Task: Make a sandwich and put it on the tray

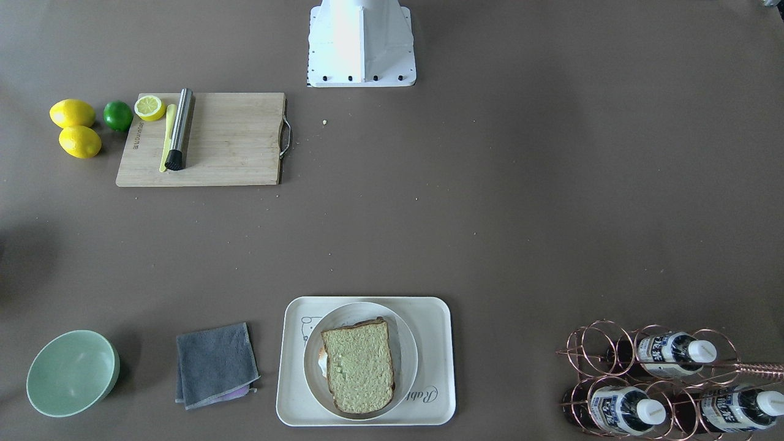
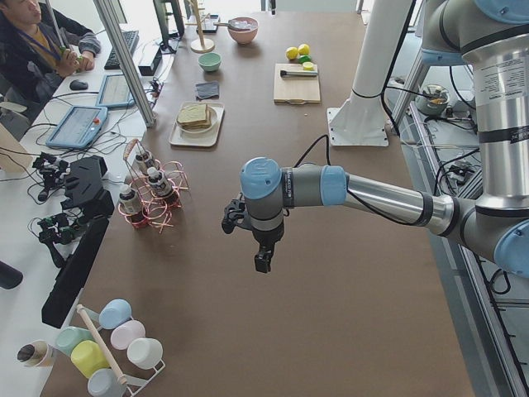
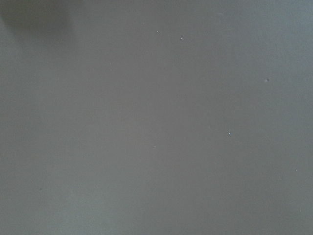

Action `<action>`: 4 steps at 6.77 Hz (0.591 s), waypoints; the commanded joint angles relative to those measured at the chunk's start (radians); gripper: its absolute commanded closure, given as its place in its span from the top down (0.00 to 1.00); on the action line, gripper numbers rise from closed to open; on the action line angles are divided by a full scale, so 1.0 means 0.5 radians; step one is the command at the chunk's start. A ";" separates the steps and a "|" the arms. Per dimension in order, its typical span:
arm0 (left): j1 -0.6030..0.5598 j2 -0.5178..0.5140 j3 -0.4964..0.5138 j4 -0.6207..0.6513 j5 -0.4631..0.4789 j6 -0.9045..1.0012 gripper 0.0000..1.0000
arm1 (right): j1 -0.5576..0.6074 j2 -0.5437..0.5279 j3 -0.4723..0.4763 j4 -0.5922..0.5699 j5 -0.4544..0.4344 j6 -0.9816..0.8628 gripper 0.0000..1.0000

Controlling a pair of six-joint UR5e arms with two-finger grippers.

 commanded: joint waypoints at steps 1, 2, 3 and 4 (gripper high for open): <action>0.003 0.000 -0.003 0.000 -0.002 0.006 0.98 | 0.000 -0.002 -0.001 0.000 -0.004 -0.003 1.00; 0.003 0.000 0.000 -0.003 -0.002 0.000 0.98 | 0.000 -0.002 -0.007 0.000 -0.004 -0.003 1.00; 0.003 0.000 0.000 -0.003 -0.002 -0.006 0.98 | 0.000 -0.011 -0.004 0.000 -0.008 -0.003 1.00; 0.003 0.000 0.000 -0.006 -0.002 0.000 0.98 | 0.000 -0.014 -0.001 0.000 -0.008 -0.003 1.00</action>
